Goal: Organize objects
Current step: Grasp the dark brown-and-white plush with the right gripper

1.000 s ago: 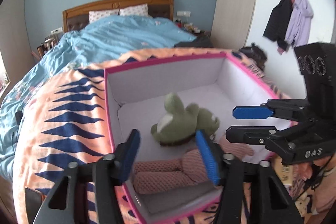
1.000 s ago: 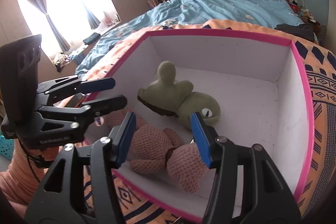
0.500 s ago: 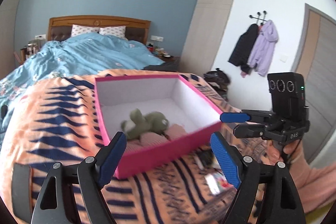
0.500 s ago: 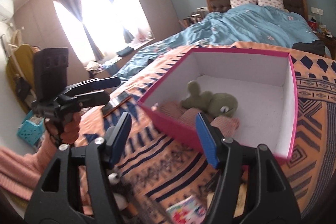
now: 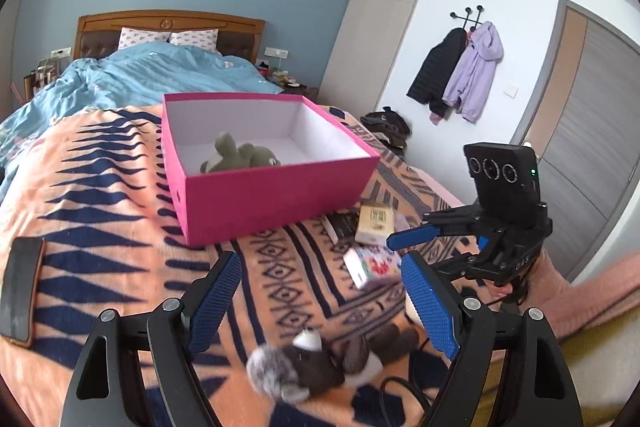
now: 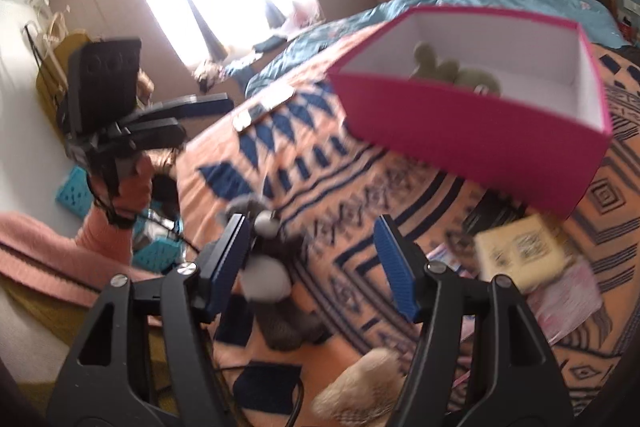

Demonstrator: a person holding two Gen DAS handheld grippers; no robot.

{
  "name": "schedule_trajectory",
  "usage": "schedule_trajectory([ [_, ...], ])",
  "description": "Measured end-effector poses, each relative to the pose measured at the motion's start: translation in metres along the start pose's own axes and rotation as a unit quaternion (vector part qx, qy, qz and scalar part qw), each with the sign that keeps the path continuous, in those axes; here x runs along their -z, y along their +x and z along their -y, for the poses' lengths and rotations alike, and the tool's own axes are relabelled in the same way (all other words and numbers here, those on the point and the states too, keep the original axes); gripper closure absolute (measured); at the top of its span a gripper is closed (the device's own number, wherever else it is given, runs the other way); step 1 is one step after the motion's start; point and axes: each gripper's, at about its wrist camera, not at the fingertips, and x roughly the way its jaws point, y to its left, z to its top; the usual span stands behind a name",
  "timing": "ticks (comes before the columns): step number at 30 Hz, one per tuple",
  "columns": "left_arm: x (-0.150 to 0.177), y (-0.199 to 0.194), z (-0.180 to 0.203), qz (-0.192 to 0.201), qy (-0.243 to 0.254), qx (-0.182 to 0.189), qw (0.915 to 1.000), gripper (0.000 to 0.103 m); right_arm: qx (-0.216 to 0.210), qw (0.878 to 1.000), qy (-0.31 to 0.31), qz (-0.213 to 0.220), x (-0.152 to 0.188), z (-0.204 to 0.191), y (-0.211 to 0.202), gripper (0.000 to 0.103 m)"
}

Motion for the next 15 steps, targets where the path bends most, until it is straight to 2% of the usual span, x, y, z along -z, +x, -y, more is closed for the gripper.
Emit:
schedule_trajectory([
  [4,0.017,-0.008,0.004,-0.014,0.008,-0.023,0.9996,0.019,-0.027,0.999,-0.005,-0.025,0.012,-0.009,0.015,0.037],
  [8,0.035,0.002,-0.002,-0.051,0.001,-0.047,0.9976,0.019,-0.048,0.997,-0.013,-0.059,0.025,-0.020,0.038,0.037],
  [12,0.050,0.020,-0.014,-0.078,-0.030,-0.045,0.9955,0.019,-0.063,0.992,-0.026,-0.103,0.036,-0.031,0.068,0.037],
  [15,0.057,0.030,-0.021,-0.091,-0.047,-0.036,0.9941,0.019,-0.051,0.990,-0.028,-0.125,0.043,-0.033,0.086,0.039],
])
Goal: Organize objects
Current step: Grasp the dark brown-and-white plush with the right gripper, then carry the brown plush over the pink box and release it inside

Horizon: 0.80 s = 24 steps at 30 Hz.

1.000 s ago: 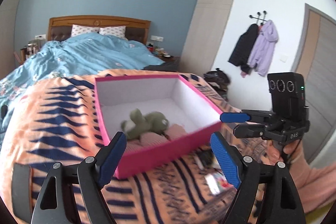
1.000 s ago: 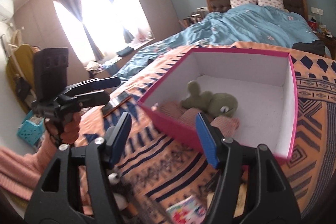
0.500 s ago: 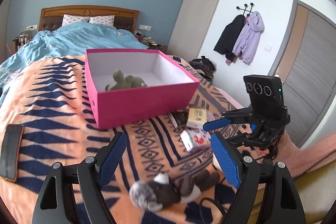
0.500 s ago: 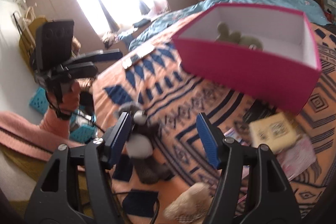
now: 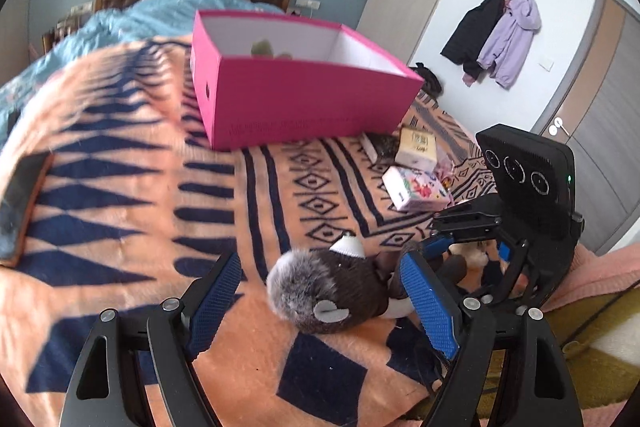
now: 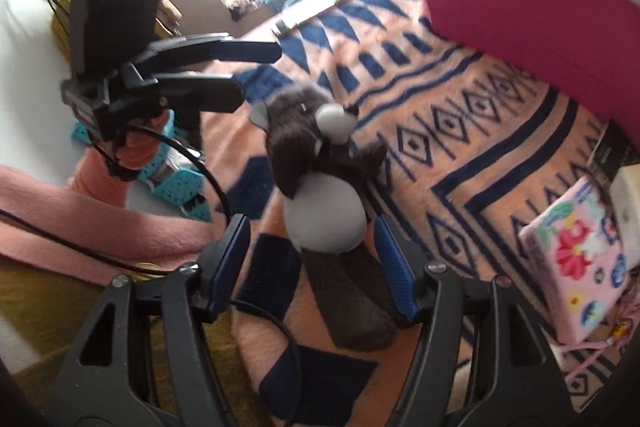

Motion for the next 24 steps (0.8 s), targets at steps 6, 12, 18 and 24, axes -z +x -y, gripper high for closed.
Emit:
schedule_trajectory([
  [6,0.005,0.017,-0.003,-0.021,-0.012,0.025,0.9994,0.024,0.010,1.000,0.006,0.011,0.000,0.008,0.005,0.060],
  [12,-0.003,0.036,0.007,-0.025,-0.006,0.043,0.9987,0.028,0.044,0.998,-0.001,0.044,-0.010,0.022,-0.024,0.061],
  [18,-0.025,0.054,0.011,-0.011,-0.006,0.055,0.9984,0.029,0.078,0.994,0.010,0.070,-0.022,0.046,-0.051,0.061],
  [24,-0.035,0.076,0.009,-0.034,-0.017,0.043,0.9983,0.048,0.081,0.991,0.046,0.091,-0.024,0.070,-0.064,0.061],
])
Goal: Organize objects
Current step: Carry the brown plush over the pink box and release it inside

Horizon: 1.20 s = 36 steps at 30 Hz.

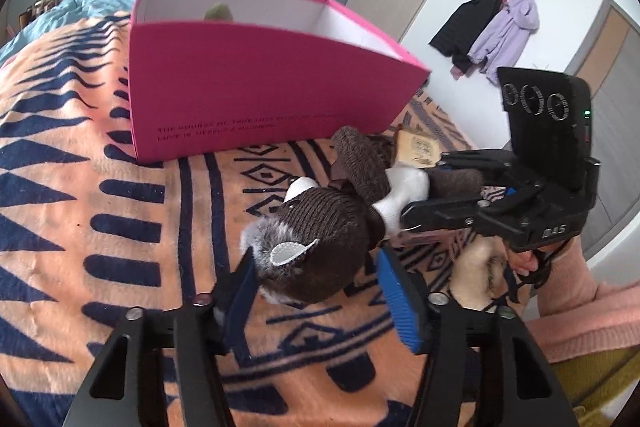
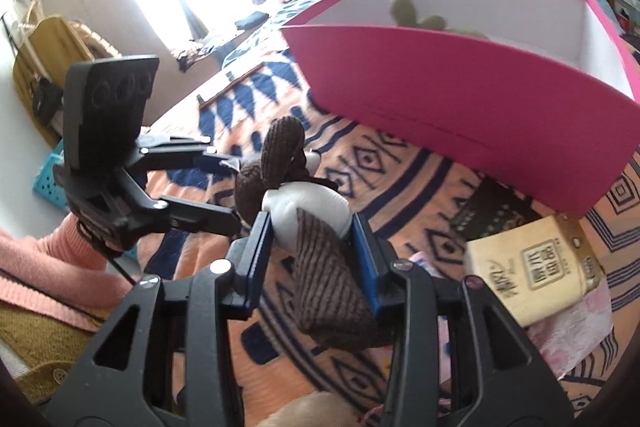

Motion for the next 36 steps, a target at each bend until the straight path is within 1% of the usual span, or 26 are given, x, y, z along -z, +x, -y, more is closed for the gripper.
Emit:
schedule_trajectory([
  [1,-0.001,0.001,-0.001,-0.001,-0.003,-0.001,1.0000,0.050,0.000,1.000,0.004,0.000,0.001,0.001,0.000,0.061],
  [3,-0.005,-0.001,0.002,0.004,-0.003,-0.005,1.0000,0.050,0.000,1.000,0.007,0.002,0.001,0.003,-0.001,0.061],
  [5,-0.012,-0.008,0.006,0.016,0.002,-0.008,0.9998,0.050,0.001,1.000,0.010,0.010,-0.002,0.003,-0.007,0.061],
  [8,-0.026,-0.019,0.011,0.036,0.011,-0.013,0.9992,0.050,0.006,1.000,-0.002,0.030,-0.015,0.000,-0.022,0.061],
  [13,-0.069,-0.047,0.018,0.078,0.033,-0.035,0.9958,0.050,0.012,0.997,-0.028,0.073,-0.051,-0.007,-0.047,0.061],
  [18,-0.115,-0.060,0.011,0.102,0.046,-0.059,0.9919,0.050,0.015,0.993,-0.045,0.110,-0.095,-0.004,-0.059,0.061],
  [21,-0.142,-0.059,0.006,0.109,0.049,-0.078,0.9898,0.049,0.015,0.991,-0.047,0.121,-0.121,0.005,-0.055,0.061],
  [24,-0.160,-0.055,-0.006,0.107,0.048,-0.093,0.9887,0.049,0.010,0.992,-0.040,0.122,-0.147,0.017,-0.048,0.061],
  [29,-0.187,-0.035,-0.033,0.096,0.033,-0.104,0.9893,0.049,0.008,0.994,-0.020,0.111,-0.173,0.042,-0.032,0.061],
  [35,-0.210,0.000,-0.066,0.063,0.003,-0.111,0.9917,0.049,0.011,0.997,0.016,0.081,-0.195,0.075,-0.002,0.060],
  [36,-0.213,0.006,-0.071,0.057,0.001,-0.117,0.9915,0.049,0.010,0.997,0.024,0.076,-0.198,0.081,0.003,0.059],
])
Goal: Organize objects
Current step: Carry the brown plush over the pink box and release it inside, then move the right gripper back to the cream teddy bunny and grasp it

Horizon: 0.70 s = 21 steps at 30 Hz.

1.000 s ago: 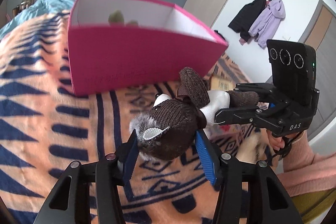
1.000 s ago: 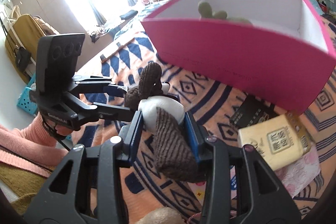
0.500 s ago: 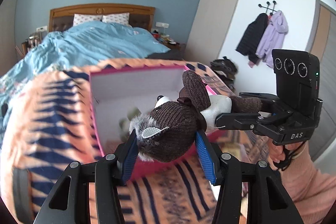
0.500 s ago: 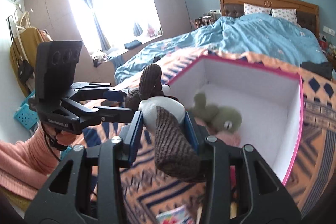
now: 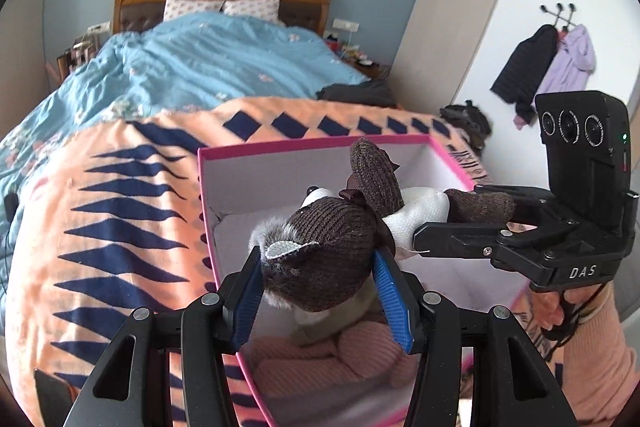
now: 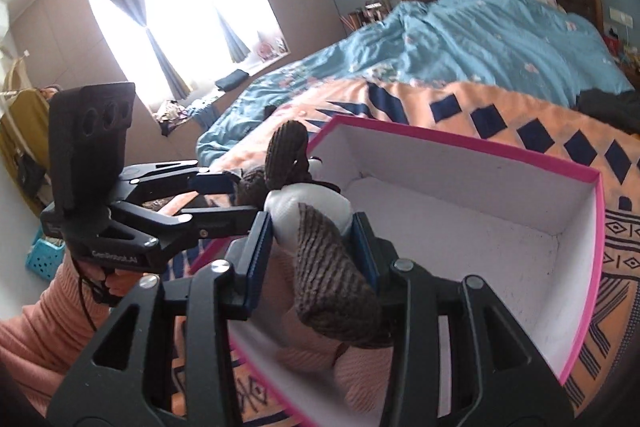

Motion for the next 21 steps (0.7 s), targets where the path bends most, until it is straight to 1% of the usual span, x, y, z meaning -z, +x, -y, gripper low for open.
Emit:
schedule_trajectory([
  [2,-0.002,0.013,-0.004,-0.013,-0.004,-0.009,0.9999,0.049,0.001,1.000,0.010,-0.015,-0.004,0.010,0.013,0.059],
  [4,-0.004,0.023,-0.007,-0.024,-0.007,-0.019,0.9995,0.050,0.007,0.999,0.021,-0.028,-0.008,0.018,0.025,0.055],
  [6,-0.003,0.031,-0.009,-0.032,-0.014,-0.027,0.9990,0.050,0.024,0.998,0.026,-0.048,-0.010,0.023,0.038,0.053],
  [8,-0.003,0.032,-0.009,-0.026,-0.019,-0.037,0.9988,0.051,0.049,0.996,0.031,-0.064,-0.012,0.028,0.047,0.045],
  [9,-0.003,0.031,-0.007,-0.020,-0.017,-0.042,0.9988,0.051,0.079,0.994,0.033,-0.068,-0.014,0.030,0.050,0.038],
  [11,-0.002,0.025,-0.004,-0.004,-0.013,-0.048,0.9988,0.050,0.107,0.991,0.037,-0.072,-0.015,0.034,0.053,0.037],
  [12,-0.003,0.022,-0.002,0.002,-0.013,-0.047,0.9988,0.049,0.107,0.991,0.038,-0.070,-0.016,0.036,0.052,0.037],
  [13,-0.002,0.018,-0.001,0.009,-0.013,-0.045,0.9989,0.047,0.107,0.991,0.039,-0.067,-0.016,0.038,0.051,0.037],
  [15,0.000,0.009,0.002,0.025,-0.009,-0.035,0.9990,0.039,0.115,0.991,0.034,-0.063,-0.015,0.037,0.045,0.037],
  [17,0.002,0.000,0.004,0.043,-0.012,-0.023,0.9987,0.025,0.110,0.992,0.031,-0.056,-0.013,0.035,0.039,0.037],
  [20,0.007,-0.014,0.008,0.063,-0.017,0.005,0.9979,0.018,0.103,0.993,0.025,-0.045,-0.009,0.028,0.026,0.037],
  [21,0.010,-0.020,0.009,0.069,-0.018,0.013,0.9974,0.017,0.100,0.994,0.022,-0.040,-0.007,0.025,0.021,0.037],
])
